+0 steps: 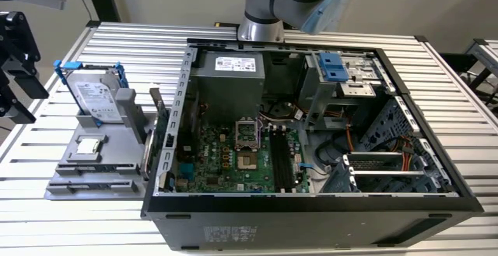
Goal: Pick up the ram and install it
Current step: 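Pick up the ram and move it above insertion slot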
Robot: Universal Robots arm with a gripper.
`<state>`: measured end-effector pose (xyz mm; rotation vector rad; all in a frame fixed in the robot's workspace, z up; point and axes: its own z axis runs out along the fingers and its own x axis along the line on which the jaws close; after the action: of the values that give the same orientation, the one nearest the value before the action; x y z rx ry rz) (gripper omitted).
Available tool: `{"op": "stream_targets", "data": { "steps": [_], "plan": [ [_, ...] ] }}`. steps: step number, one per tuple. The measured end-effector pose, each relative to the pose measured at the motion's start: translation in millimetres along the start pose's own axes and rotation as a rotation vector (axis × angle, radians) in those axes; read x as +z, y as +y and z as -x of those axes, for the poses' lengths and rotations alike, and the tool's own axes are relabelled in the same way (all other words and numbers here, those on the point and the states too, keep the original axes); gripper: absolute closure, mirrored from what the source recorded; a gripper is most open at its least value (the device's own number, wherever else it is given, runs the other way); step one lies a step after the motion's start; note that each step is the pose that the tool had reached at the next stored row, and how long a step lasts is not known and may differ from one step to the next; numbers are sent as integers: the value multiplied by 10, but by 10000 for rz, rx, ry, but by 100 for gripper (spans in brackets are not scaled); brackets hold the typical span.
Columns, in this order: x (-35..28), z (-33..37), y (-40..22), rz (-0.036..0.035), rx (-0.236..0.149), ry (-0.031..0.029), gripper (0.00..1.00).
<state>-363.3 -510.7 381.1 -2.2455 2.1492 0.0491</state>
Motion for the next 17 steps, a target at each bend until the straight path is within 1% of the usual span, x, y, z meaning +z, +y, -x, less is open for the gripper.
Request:
{"op": "stream_targets", "data": {
  "steps": [2,17],
  "plan": [
    [21,-1,1,18,2,0,0],
    [206,-5,3,18,6,-1,0]
  ]
}}
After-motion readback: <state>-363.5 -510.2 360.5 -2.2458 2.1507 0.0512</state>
